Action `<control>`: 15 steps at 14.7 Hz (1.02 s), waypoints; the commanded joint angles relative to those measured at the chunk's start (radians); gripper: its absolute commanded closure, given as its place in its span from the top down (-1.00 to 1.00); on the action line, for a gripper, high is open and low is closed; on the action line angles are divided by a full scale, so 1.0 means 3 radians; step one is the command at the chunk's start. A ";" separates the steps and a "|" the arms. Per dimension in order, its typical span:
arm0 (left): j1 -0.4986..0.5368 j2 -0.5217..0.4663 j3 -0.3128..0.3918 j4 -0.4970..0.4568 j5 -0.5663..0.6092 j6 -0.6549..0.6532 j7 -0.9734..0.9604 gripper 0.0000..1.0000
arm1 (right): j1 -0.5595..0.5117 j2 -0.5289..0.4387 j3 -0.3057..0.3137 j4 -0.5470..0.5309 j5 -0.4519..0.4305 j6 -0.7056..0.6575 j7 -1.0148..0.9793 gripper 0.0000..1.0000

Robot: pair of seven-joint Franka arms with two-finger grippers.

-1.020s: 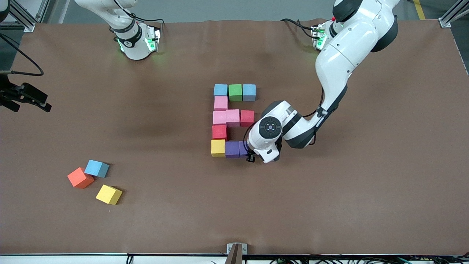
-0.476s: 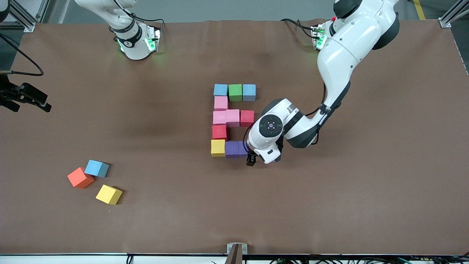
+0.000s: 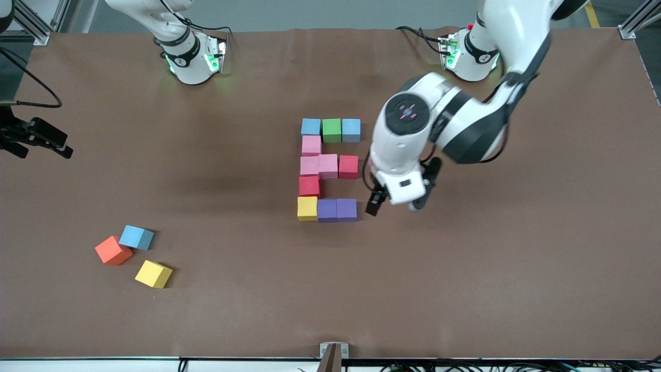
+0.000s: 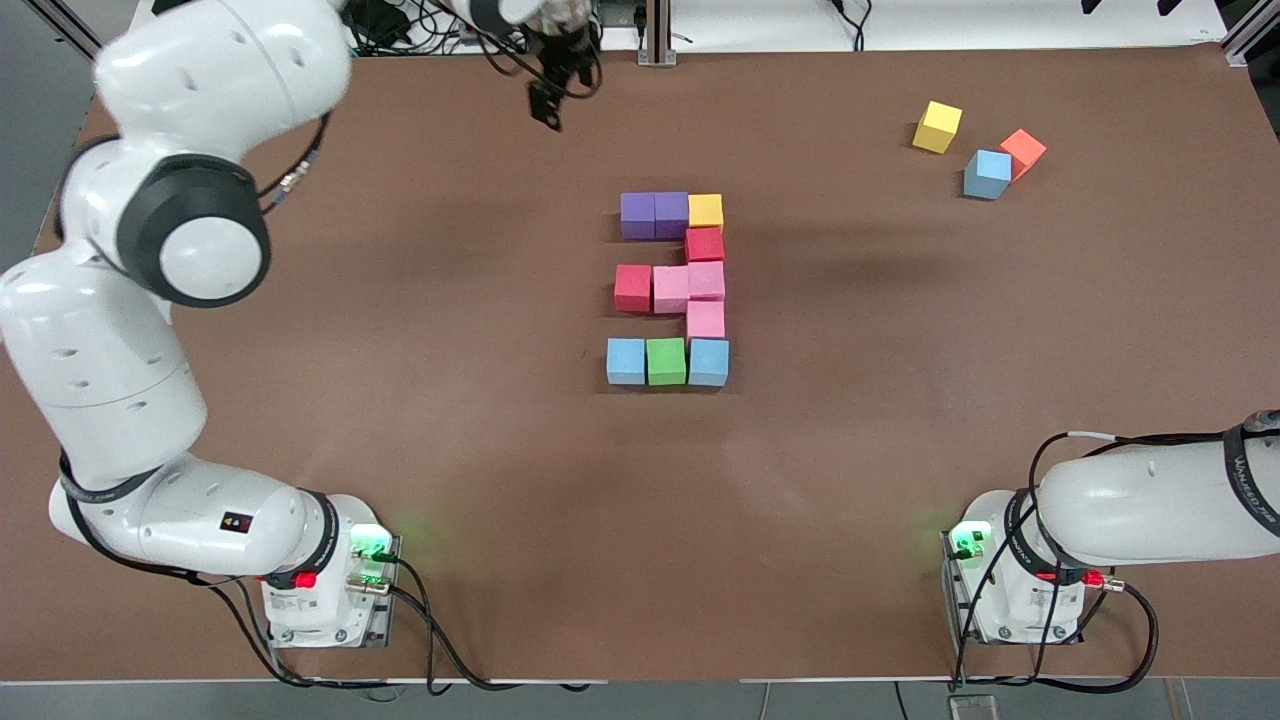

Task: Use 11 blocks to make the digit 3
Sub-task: 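Open the left gripper and lift it away from the figure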

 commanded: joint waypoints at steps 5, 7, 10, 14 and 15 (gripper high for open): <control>0.0690 -0.0589 0.0014 -0.0123 -0.0052 -0.0589 0.1976 1.00 | 0.0018 0.0018 -0.0008 0.0042 -0.0002 -0.0004 -0.0007 1.00; 0.0859 -0.0743 0.0009 -0.0123 -0.0062 -0.0809 0.2635 1.00 | 0.0023 0.0018 -0.0003 0.0047 -0.0007 -0.0019 -0.0012 1.00; 0.1029 -0.1024 0.0197 -0.0169 -0.0399 -0.0861 0.3387 1.00 | 0.0038 0.0018 -0.0003 0.0052 -0.0017 -0.0025 -0.0022 1.00; 0.0917 -0.1331 0.0759 -0.0210 -0.0706 -0.1172 0.4273 1.00 | 0.0038 0.0018 -0.0008 0.0088 -0.0048 -0.0030 -0.0023 1.00; 0.0760 -0.1463 0.1009 -0.0322 -0.0798 -0.1198 0.4523 1.00 | 0.0038 0.0018 -0.0008 0.0088 -0.0048 -0.0030 -0.0023 1.00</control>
